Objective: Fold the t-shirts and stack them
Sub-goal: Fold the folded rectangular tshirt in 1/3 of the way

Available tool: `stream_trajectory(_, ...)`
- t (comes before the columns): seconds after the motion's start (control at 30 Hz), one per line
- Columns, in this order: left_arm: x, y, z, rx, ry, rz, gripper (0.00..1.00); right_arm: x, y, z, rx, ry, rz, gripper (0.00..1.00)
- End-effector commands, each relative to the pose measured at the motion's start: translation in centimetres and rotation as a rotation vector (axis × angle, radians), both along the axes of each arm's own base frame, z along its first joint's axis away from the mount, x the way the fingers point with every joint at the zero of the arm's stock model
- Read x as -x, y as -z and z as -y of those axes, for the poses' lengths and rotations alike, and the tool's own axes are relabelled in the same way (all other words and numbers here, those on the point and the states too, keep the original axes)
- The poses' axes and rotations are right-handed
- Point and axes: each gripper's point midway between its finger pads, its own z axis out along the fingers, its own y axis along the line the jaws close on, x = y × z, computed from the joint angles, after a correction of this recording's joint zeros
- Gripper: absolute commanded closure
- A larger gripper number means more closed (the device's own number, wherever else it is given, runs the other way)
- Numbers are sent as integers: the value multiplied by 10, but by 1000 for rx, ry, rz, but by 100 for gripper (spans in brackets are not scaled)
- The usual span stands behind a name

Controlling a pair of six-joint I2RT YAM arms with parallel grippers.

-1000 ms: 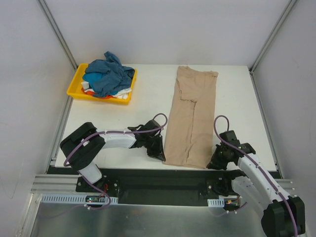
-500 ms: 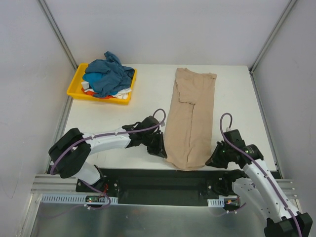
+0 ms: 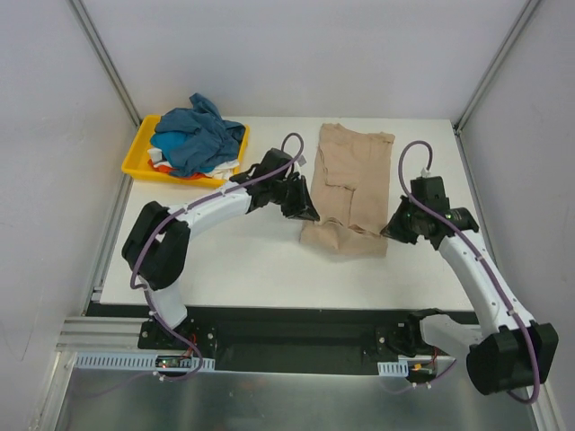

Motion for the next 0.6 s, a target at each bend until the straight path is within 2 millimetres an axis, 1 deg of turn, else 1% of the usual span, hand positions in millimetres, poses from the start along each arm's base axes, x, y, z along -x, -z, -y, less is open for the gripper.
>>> stream_trajectory(0.0, -34, -17, 3, 13, 17, 59, 100, -54, -28, 2, 6, -9, 124, 99)
stream_trajectory(0.03, -45, -17, 7, 11, 15, 65, 100, -63, -35, 2, 2, -12, 142, 99)
stream_trajectory(0.07, -52, -18, 7, 10, 13, 73, 100, -70, -32, 4, 4, -3, 130, 99)
stream_trajectory(0.13, -67, -18, 13, 5, 21, 94, 100, -83, -38, 6, 10, -3, 154, 100)
stream_trajectory(0.17, -73, -17, 13, 0, 17, 100, 100, -89, -34, 8, 15, 3, 141, 99)
stream_trajectory(0.2, -78, -16, 14, -3, 23, 109, 100, -94, -35, 10, 22, 9, 148, 99)
stream_trajectory(0.23, -87, -15, 18, -4, 23, 114, 100, -99, -31, 13, 33, 10, 138, 99)
stream_trajectory(0.3, -99, -13, 15, -15, 12, 115, 100, -109, -33, 16, 41, 7, 149, 99)
stream_trajectory(0.33, -108, -12, 15, -18, 4, 118, 100, -114, -26, 18, 46, 11, 128, 99)
stream_trajectory(0.37, -112, -10, 13, -28, -8, 119, 100, -120, -29, 20, 55, 6, 136, 99)
stream_trajectory(0.4, -117, -9, 11, -34, -15, 122, 100, -123, -27, 22, 68, 6, 128, 99)
stream_trajectory(0.43, -123, -7, 11, -37, -21, 127, 100, -127, -18, 24, 76, 8, 103, 99)
stream_trajectory(0.47, -126, -7, 11, -40, -22, 131, 99, -133, -20, 24, 81, -1, 114, 99)
stream_trajectory(0.5, -131, -4, 12, -44, -22, 136, 99, -136, -17, 23, 78, -8, 108, 99)
stream_trajectory(0.53, -135, -3, 12, -47, -23, 139, 99, -140, -9, 24, 77, -7, 88, 99)
stream_trajectory(0.57, -137, -1, 11, -57, -28, 141, 99, -146, -8, 24, 73, -9, 95, 99)
